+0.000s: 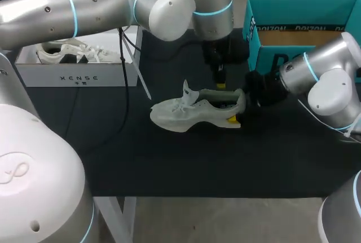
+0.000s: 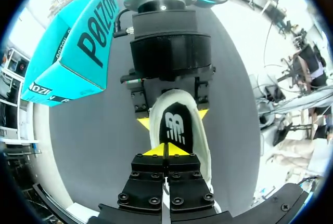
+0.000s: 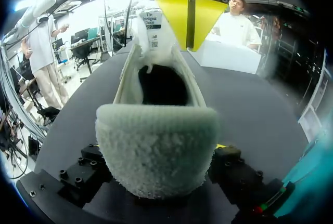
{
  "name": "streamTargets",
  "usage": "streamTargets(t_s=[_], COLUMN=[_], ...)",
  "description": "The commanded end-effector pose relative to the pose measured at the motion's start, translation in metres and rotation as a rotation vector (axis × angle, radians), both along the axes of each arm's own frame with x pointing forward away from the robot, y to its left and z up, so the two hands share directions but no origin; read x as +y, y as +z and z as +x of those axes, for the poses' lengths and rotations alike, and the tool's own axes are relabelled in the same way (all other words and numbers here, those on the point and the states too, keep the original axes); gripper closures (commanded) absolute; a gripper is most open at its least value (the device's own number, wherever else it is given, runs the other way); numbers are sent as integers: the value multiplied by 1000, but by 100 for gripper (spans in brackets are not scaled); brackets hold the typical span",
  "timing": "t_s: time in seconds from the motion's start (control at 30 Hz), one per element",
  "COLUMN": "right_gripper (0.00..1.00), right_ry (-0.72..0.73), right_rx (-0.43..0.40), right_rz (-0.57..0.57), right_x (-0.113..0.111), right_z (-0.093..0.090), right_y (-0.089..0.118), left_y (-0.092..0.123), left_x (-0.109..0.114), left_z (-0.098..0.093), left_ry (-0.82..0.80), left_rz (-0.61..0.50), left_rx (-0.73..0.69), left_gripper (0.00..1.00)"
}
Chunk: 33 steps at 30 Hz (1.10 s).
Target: Take the shoe out of the shoebox, open the shoe tongue, remove and reinsert the insole, then place the shoe into the shoebox
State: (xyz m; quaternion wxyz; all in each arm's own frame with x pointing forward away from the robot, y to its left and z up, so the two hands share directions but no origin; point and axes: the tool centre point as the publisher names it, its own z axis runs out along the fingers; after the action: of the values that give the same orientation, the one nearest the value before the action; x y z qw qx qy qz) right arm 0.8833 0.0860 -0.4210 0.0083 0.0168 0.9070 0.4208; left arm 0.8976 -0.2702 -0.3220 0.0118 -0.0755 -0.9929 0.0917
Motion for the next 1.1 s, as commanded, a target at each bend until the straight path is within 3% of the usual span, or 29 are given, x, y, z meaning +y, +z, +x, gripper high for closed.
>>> streamTargets(t_s=[0.03,0.43,0.8,1.1], right_gripper=[100,100,100,100], right_ry=[-1,-1,-1,-1], right_rx=[-2,-2,-2,-2], right_rz=[0,0,0,0], right_x=[1,1,1,1], right_z=[1,1,1,1], right_y=[-1,-1,-1,-1], left_y=[1,1,-16,-34], left_x=[0,0,12,9], left_z=[0,0,-17,-24], left_ry=[0,0,-20,-60], left_rz=[2,2,21,16], left_rx=[-1,-1,24,28], left_gripper=[100,100,100,100])
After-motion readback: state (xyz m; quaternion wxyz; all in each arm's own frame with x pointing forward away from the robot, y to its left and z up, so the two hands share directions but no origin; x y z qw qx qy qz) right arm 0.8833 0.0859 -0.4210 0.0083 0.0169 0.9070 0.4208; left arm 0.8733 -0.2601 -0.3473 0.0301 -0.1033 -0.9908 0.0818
